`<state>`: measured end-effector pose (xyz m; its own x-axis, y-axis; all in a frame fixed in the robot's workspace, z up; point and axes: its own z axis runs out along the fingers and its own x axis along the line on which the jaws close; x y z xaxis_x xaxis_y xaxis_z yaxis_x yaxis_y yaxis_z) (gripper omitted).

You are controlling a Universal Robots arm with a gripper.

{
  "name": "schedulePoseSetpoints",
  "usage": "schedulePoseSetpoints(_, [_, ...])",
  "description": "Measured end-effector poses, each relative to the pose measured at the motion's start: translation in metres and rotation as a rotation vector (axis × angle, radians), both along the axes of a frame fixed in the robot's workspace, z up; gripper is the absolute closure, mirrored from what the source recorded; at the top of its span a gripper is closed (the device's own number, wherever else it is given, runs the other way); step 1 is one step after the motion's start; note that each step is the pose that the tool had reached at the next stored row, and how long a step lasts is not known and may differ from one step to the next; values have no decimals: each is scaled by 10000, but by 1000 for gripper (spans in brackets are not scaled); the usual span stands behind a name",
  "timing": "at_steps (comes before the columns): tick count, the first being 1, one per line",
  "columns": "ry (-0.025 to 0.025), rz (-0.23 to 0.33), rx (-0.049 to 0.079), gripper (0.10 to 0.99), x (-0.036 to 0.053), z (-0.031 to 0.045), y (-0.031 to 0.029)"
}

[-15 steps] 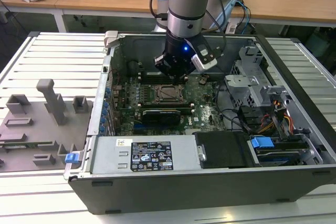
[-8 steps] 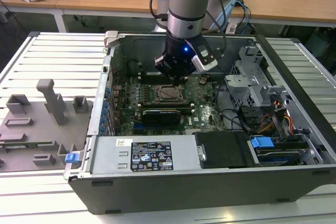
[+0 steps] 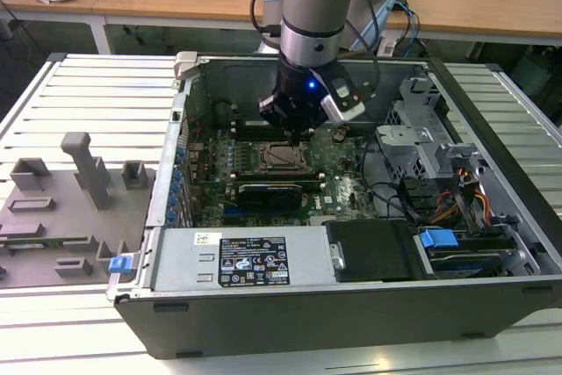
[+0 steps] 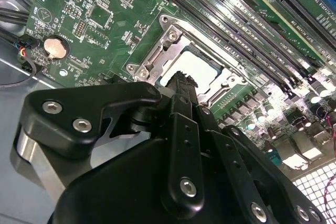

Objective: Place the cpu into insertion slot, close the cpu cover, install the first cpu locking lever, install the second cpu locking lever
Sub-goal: 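Install the second cpu locking lever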

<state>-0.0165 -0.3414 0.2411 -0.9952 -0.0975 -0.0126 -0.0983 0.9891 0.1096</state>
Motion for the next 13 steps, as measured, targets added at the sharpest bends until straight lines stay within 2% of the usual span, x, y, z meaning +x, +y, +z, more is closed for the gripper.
schedulePoseSetpoints(13, [0,-1,1,980,0,0,-77])
